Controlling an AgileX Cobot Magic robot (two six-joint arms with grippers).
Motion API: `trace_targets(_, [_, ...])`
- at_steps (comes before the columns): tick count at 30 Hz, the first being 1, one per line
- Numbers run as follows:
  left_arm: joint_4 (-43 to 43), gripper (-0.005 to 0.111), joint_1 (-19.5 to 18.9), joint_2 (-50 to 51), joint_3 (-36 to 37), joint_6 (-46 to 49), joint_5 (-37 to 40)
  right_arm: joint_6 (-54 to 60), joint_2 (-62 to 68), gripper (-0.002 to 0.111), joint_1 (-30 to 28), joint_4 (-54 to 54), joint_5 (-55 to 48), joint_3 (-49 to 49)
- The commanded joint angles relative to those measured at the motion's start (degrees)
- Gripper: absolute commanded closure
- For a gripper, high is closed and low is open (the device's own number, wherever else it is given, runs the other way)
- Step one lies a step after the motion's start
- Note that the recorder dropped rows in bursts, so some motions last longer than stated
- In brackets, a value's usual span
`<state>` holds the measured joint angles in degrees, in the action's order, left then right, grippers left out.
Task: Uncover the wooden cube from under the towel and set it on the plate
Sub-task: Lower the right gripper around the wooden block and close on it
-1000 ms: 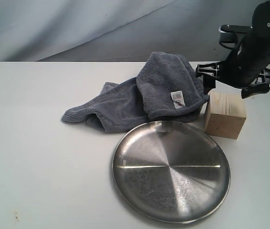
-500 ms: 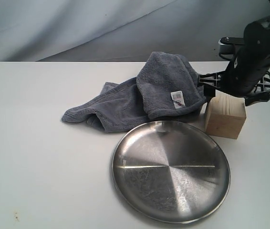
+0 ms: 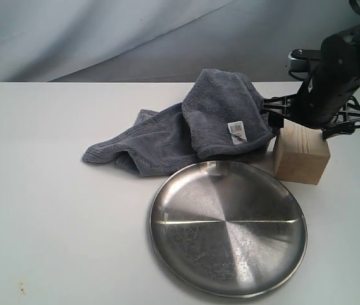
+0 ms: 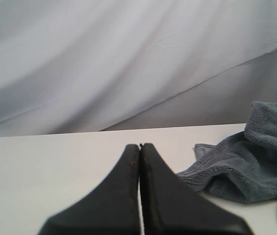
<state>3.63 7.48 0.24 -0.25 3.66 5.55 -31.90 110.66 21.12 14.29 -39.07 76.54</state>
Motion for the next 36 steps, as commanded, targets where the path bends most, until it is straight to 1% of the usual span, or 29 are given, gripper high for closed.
trace_targets(1, [0.14, 0.107, -0.12, -0.24, 0.25, -0.13, -0.62, -0.33, -1.33, 0.026, 0.08, 2.43, -0.37, -0.09])
trace_targets(14, [0.14, 0.107, -0.12, -0.24, 0.25, -0.13, -0.62, -0.33, 0.18, 0.026, 0.08, 1.33, -2.07, -0.09])
trace_targets(20, [0.14, 0.107, -0.12, -0.24, 0.25, -0.13, -0.62, -0.33, 1.51, 0.019, 0.08, 1.11, -2.19, -0.09])
trace_targets(36, [0.14, 0.107, -0.12, -0.24, 0.25, -0.13, -0.62, 1.46, 1.78, 0.020, 0.20, -1.08, -1.71, -0.09])
